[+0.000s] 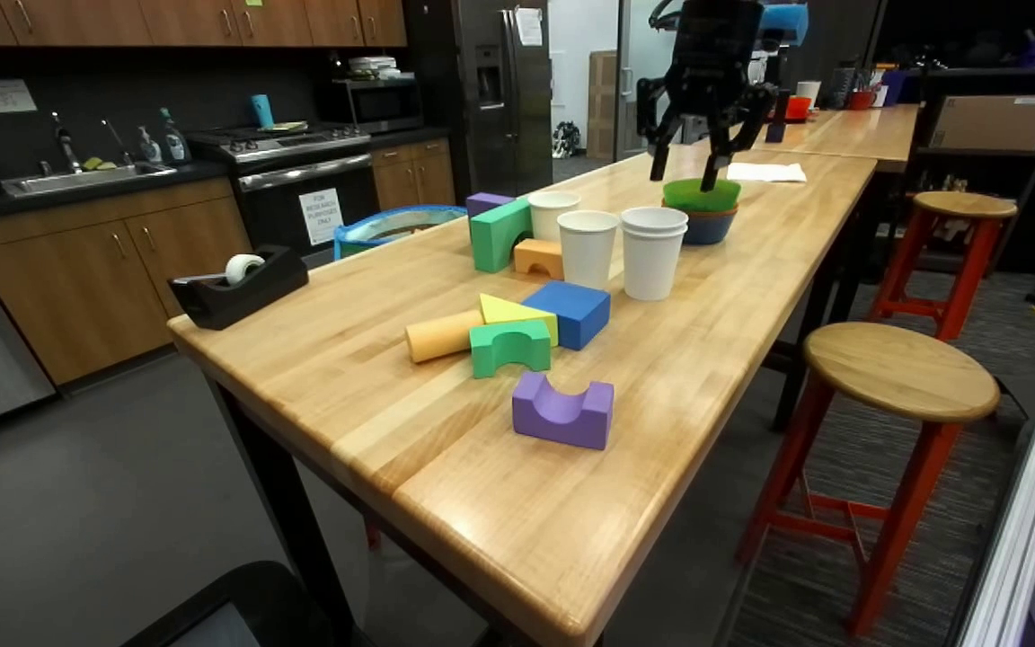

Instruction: Stack up the white paper cups

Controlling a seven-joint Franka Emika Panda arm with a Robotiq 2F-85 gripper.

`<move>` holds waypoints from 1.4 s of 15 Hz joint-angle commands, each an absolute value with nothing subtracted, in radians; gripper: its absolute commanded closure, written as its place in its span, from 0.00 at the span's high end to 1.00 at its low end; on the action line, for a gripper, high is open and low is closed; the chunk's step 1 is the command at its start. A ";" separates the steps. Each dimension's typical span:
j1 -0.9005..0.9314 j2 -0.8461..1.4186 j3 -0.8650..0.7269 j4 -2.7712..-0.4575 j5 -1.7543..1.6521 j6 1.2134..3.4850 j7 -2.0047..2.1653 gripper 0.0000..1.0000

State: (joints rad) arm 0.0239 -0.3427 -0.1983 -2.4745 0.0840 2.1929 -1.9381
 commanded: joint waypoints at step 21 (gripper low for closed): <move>0.060 -0.197 -0.069 -2.481 0.121 2.567 -1.515 1.00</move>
